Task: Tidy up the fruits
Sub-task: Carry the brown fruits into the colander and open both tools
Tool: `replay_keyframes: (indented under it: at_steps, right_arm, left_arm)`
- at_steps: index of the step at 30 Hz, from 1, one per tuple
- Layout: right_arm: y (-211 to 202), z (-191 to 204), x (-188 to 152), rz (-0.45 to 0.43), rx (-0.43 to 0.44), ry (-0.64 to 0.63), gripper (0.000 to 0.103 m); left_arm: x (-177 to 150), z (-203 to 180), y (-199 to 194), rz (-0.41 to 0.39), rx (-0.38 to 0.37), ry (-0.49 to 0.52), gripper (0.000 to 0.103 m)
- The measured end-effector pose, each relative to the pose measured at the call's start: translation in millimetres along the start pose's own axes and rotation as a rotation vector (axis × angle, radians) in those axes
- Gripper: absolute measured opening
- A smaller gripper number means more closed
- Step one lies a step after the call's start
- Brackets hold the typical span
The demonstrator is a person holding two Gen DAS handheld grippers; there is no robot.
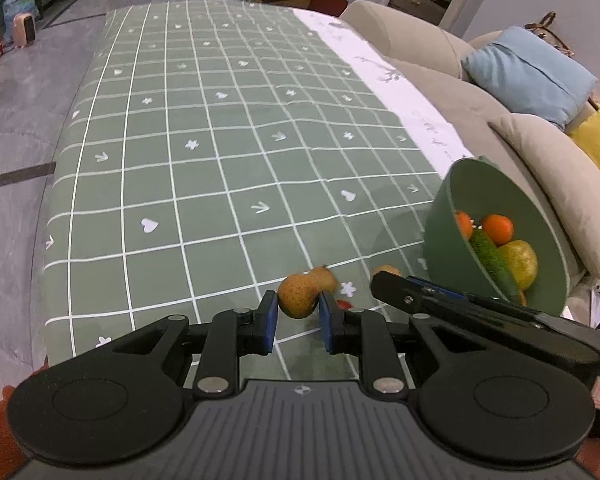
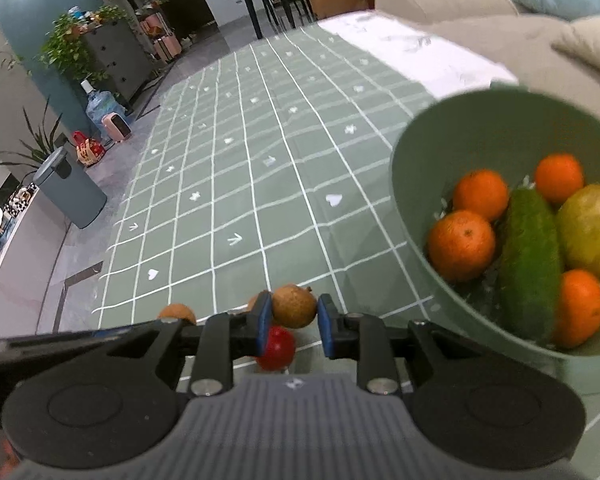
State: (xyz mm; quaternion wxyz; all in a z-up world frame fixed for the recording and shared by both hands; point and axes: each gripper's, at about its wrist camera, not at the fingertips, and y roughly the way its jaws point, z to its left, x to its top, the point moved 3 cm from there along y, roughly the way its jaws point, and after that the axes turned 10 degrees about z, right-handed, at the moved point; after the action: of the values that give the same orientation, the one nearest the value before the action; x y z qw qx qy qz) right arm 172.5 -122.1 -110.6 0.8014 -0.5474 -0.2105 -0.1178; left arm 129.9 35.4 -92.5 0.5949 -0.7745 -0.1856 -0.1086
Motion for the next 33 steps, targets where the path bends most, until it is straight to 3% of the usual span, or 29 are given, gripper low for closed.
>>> replay_keyframes:
  at_steps: [7,18,27,33]
  right_arm:
    - [-52,-9,-10,-0.072,-0.014,-0.015,0.02]
    - [-116,-53,-21,-0.177,-0.079,0.052,0.02]
    - [-129,-99,-18,-0.192,-0.156,0.116,0.02]
    - [-120,-113,-8,-0.18,-0.182,0.095,0.02]
  left_arm:
    - [-1,-27,-21,-0.036,-0.017,0.059,0.024]
    - [6,-99,-38,-0.077,-0.074,0.234,0.024]
    - [24,-139,-12,0.013,-0.15,0.286,0.024]
    - [36,-150,10,0.062,-0.13,0.322,0.024]
